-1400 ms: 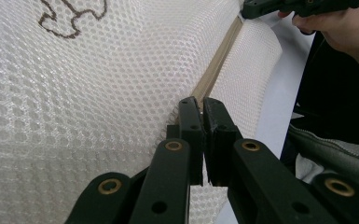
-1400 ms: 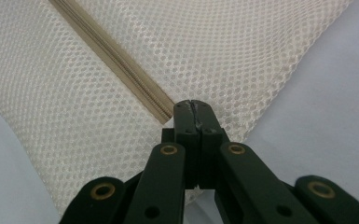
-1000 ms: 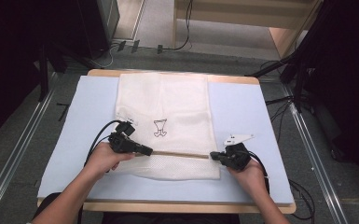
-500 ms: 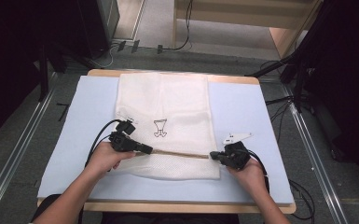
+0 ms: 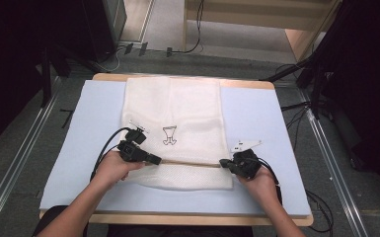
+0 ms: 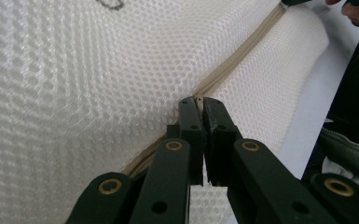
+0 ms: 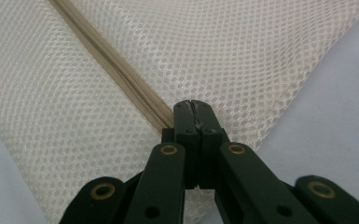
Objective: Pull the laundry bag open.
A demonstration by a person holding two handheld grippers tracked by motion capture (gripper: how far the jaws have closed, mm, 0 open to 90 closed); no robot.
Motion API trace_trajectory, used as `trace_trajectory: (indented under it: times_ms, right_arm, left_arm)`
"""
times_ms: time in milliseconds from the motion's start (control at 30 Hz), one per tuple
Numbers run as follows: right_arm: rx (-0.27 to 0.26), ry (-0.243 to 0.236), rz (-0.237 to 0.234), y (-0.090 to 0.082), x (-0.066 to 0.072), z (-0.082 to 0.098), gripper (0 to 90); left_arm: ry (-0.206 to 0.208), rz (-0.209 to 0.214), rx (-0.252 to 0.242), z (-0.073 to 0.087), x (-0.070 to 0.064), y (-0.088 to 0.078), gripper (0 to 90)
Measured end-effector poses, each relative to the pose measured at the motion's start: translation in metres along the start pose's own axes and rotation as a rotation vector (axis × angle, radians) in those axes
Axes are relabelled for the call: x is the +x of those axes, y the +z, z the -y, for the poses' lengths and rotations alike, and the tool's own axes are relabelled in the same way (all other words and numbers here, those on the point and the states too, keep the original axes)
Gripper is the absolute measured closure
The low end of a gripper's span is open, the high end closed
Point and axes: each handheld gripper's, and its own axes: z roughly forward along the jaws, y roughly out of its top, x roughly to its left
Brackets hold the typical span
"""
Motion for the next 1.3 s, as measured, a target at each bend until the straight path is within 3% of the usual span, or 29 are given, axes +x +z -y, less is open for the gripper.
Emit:
trace_trajectory:
  times_ms: [100, 133, 167, 200, 433, 533, 700, 933, 1033, 1100, 1300]
  right_arm:
    - [-0.007, -0.013, -0.002, 0.0, -0.001, 0.001, 90.0]
    - [-0.008, -0.015, -0.002, 0.0, -0.001, 0.001, 90.0]
    - [-0.007, -0.017, -0.002, 0.0, -0.001, 0.001, 90.0]
    - [-0.01, -0.021, -0.001, 0.0, -0.001, 0.002, 90.0]
    - [-0.007, -0.018, -0.005, 0.0, -0.001, 0.002, 90.0]
    - [-0.01, -0.009, -0.006, 0.0, -0.001, 0.002, 90.0]
    - [-0.005, -0.01, -0.006, -0.001, -0.002, 0.002, 90.0]
    - [-0.001, -0.012, -0.003, -0.001, -0.001, 0.002, 90.0]
    - [0.0, -0.02, -0.001, -0.001, -0.001, 0.001, 90.0]
    - [0.0, -0.022, 0.0, -0.001, -0.001, 0.001, 90.0]
    - [0.002, -0.021, -0.002, -0.001, -0.002, 0.001, 90.0]
  left_arm:
    - [-0.015, 0.005, 0.014, 0.002, 0.0, -0.001, 89.4]
    - [-0.002, -0.023, 0.02, 0.002, -0.001, -0.002, 89.5]
    - [-0.002, -0.023, 0.02, 0.002, -0.001, -0.002, 89.5]
    - [-0.019, -0.029, 0.007, 0.004, 0.001, -0.006, 89.5]
    - [-0.024, -0.011, -0.008, 0.006, 0.004, -0.013, 89.5]
    - [-0.044, -0.039, -0.018, 0.01, 0.009, -0.018, 89.6]
    - [-0.045, -0.051, -0.022, 0.019, 0.016, -0.028, 89.5]
    - [-0.069, -0.042, -0.04, 0.027, 0.023, -0.039, 89.5]
    - [-0.065, -0.102, -0.037, 0.031, 0.027, -0.045, 89.5]
    - [-0.08, -0.107, -0.044, 0.035, 0.033, -0.05, 89.5]
    - [-0.13, -0.057, -0.074, 0.047, 0.047, -0.063, 89.5]
